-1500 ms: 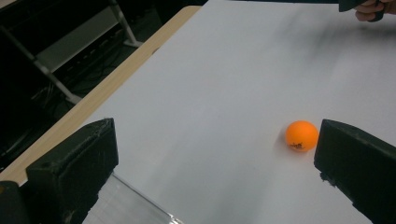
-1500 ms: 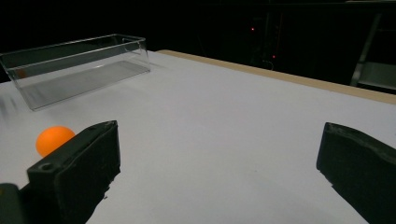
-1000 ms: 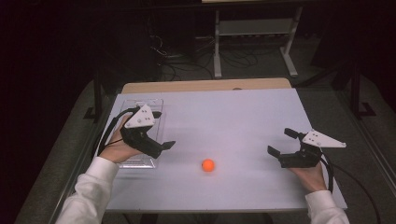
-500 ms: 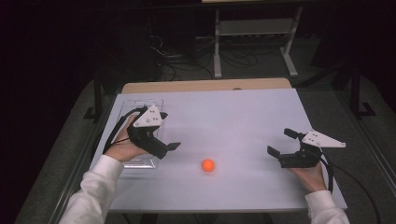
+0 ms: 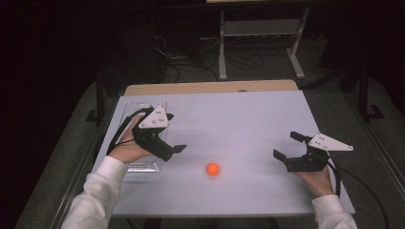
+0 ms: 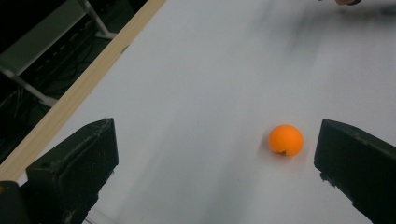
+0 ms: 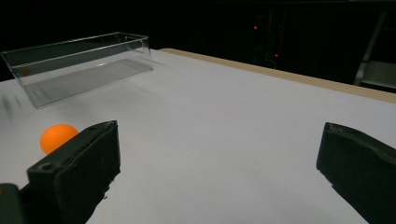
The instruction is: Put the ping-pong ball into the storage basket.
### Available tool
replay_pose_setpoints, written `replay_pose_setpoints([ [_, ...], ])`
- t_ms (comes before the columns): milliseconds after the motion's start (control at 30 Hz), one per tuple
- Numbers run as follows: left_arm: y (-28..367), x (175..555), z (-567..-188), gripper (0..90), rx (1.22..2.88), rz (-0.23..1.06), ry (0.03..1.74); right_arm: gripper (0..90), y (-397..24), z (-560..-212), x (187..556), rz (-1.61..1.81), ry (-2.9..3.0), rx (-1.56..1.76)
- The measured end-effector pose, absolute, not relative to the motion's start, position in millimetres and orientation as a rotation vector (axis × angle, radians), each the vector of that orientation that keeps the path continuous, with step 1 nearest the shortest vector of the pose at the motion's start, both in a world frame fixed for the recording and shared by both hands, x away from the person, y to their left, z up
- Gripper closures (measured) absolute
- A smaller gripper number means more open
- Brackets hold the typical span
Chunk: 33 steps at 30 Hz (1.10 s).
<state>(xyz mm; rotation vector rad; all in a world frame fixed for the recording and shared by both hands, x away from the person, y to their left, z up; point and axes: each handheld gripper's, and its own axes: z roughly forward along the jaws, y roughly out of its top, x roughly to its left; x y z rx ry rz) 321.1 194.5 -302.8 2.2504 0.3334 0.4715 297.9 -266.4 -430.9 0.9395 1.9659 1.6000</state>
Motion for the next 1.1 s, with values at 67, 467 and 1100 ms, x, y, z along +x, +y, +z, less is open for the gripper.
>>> replay_pose_setpoints([
  [67,191.6,321.3,-303.0,0.0,2.262,0.472,0.319,0.0,-266.2,-431.1,297.8,1.598,1.968,0.94],
  [467,179.2,324.3,-306.7,0.0,2.312,0.441,0.29,0.0,-265.5,-431.0,298.1,1.597,1.972,0.931],
  [1100,155.5,327.6,-320.7,0.0,2.4,0.406,0.223,0.0,-265.3,-431.0,298.2,1.599,1.975,0.928],
])
